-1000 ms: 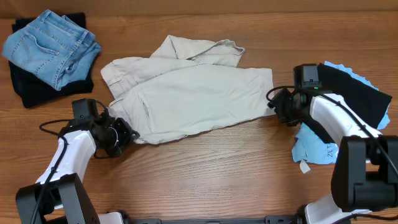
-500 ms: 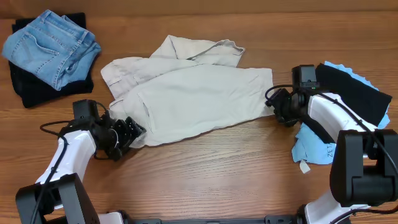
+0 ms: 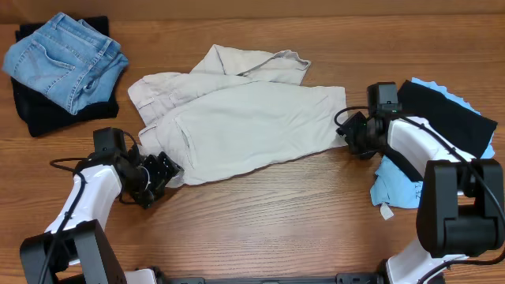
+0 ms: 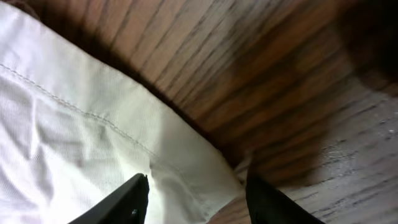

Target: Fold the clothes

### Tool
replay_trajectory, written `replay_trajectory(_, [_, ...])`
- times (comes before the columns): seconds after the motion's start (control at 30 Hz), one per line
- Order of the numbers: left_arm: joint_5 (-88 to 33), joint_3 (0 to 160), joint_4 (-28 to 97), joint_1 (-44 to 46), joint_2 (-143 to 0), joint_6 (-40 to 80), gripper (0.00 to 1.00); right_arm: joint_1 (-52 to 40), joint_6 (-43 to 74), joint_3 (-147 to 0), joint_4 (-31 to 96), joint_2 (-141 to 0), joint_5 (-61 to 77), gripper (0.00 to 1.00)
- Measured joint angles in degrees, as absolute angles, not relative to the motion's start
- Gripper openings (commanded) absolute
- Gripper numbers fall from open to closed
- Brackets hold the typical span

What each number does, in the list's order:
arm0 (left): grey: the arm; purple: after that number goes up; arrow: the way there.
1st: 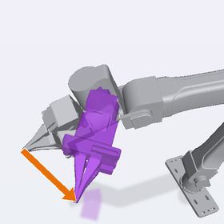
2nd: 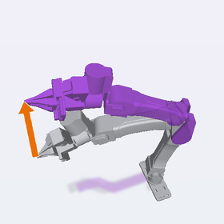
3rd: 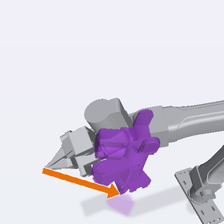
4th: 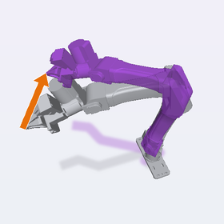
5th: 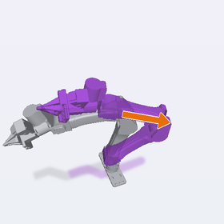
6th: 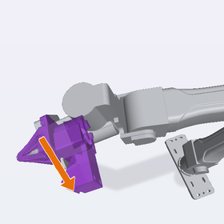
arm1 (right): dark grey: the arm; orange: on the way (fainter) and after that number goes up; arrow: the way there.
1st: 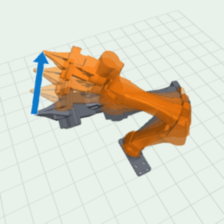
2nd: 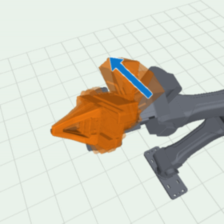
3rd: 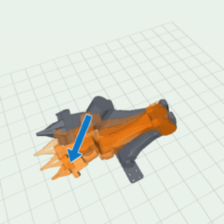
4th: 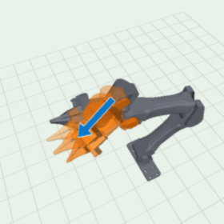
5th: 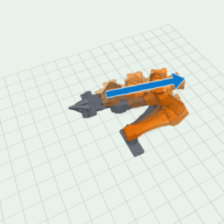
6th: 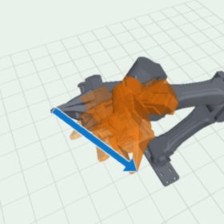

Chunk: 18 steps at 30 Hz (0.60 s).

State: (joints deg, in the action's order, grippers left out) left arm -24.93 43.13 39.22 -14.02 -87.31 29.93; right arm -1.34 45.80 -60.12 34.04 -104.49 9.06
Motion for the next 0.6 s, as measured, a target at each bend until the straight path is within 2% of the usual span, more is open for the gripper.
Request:
replay_trajectory(0.3, [-24.6,43.1,39.2,-14.0,-87.3,30.1,0.88,-1.7,46.5,-60.6,36.3,-104.5,2.2,0.45])
replay_trajectory(0.6, [-24.6,43.1,39.2,-14.0,-87.3,30.1,0.88,-6.5,46.5,-60.6,35.1,-104.6,-0.5,0.47])
